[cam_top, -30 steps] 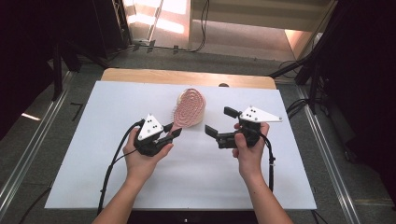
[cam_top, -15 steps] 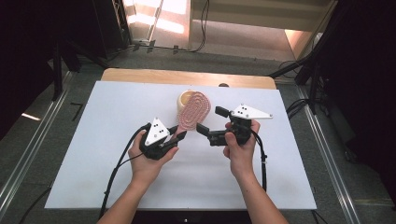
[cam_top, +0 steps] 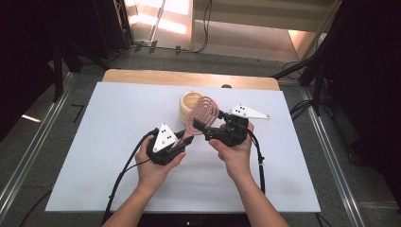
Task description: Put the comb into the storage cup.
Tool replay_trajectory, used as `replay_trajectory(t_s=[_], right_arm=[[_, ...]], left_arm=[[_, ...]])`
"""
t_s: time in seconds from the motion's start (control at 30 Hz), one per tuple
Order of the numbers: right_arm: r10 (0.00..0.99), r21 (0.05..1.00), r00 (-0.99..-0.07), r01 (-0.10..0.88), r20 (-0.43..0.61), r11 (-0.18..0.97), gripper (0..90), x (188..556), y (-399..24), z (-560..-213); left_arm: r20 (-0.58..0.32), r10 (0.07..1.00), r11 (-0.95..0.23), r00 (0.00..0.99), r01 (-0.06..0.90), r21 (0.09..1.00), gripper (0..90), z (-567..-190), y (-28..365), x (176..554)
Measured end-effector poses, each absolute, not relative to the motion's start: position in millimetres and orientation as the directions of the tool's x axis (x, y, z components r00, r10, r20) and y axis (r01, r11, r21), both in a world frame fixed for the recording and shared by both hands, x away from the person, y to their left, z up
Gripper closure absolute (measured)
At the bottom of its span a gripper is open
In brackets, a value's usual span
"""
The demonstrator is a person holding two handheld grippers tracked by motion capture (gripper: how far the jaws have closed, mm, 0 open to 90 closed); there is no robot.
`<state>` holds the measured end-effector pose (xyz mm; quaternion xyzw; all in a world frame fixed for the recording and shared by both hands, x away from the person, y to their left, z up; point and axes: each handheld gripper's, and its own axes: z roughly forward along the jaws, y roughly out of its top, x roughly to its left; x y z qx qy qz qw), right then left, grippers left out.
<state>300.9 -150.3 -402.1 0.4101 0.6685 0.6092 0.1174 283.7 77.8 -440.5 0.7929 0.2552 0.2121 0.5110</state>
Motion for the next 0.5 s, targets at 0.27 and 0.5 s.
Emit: replay_trajectory(t_s=[0.27, 0.5], right_arm=[[0.705, 0.888, -0.592, 0.443, 0.392, -0.122, 33.1, 300.5, -144.0, -403.7], [0.684, 0.862, -0.575, 0.481, 0.449, -0.162, 36.4, 303.7, -143.7, -407.0]], left_arm=[[0.095, 0.624, -0.348, 0.776, 0.166, 0.923, 71.1, -441.9, 73.8, 280.6], [0.104, 0.621, -0.354, 0.777, 0.160, 0.921, 71.1, -444.0, 71.0, 279.0]])
